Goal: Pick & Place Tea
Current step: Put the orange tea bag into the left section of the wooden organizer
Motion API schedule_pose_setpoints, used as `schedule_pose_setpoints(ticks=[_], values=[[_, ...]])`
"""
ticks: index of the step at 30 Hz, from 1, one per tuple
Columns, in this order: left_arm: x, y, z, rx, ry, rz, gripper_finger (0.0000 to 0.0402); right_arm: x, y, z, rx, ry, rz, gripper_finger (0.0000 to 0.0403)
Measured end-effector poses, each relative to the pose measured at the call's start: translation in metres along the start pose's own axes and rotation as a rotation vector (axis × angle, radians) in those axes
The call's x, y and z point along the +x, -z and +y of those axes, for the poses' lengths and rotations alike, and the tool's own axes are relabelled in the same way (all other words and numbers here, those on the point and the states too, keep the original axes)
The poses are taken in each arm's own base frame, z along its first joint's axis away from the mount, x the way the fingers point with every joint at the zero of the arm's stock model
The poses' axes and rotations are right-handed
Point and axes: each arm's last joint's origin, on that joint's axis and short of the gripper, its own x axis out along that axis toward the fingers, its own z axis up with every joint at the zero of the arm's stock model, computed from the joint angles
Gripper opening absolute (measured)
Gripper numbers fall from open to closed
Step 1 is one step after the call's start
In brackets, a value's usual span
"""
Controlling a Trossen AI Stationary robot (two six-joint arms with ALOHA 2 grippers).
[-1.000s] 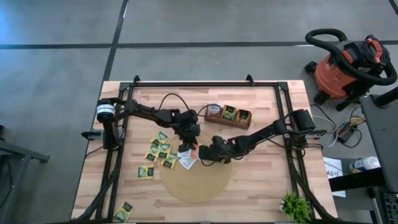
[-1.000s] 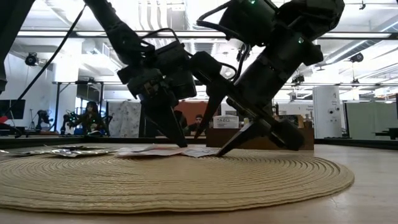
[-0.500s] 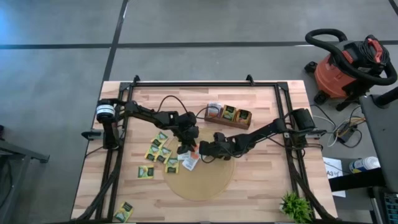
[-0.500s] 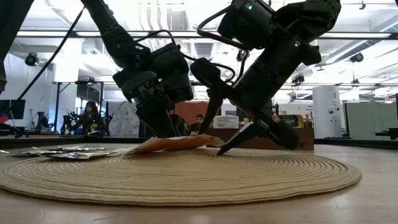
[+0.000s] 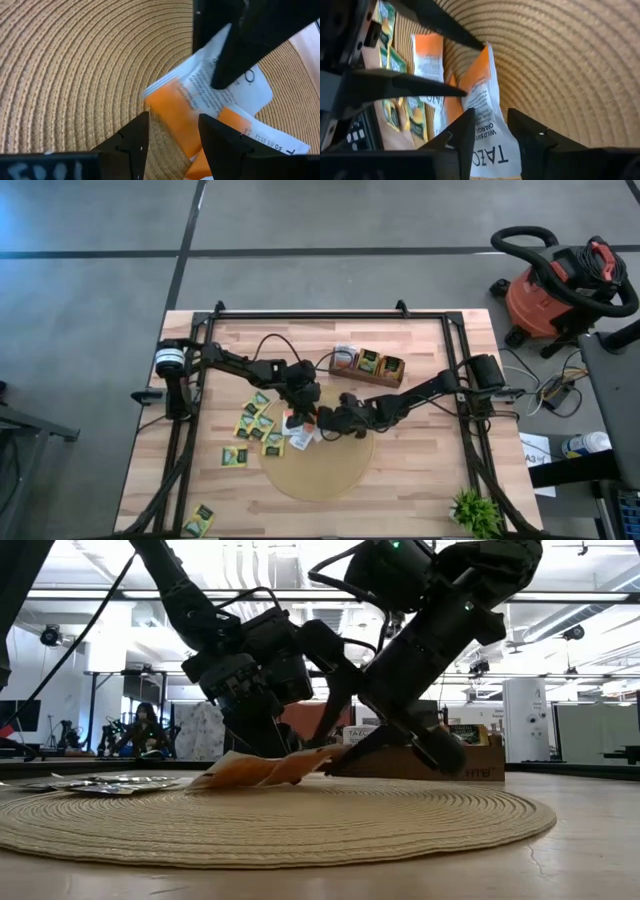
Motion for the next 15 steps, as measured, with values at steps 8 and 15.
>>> schedule_pose_setpoints(ticks=[8,15], values=[[0.001,0.005,0.001,-0.021,-0.004,0.006,0.0167,0.0,0.002,0.002,-0.003,-0.002,0.027,0.008],[0.0,0.004,0.0,-0.057,-0.005,-0.007,0.0167,-0.014,0.0,0.006,-0.09,0.026,0.038,0.0017]])
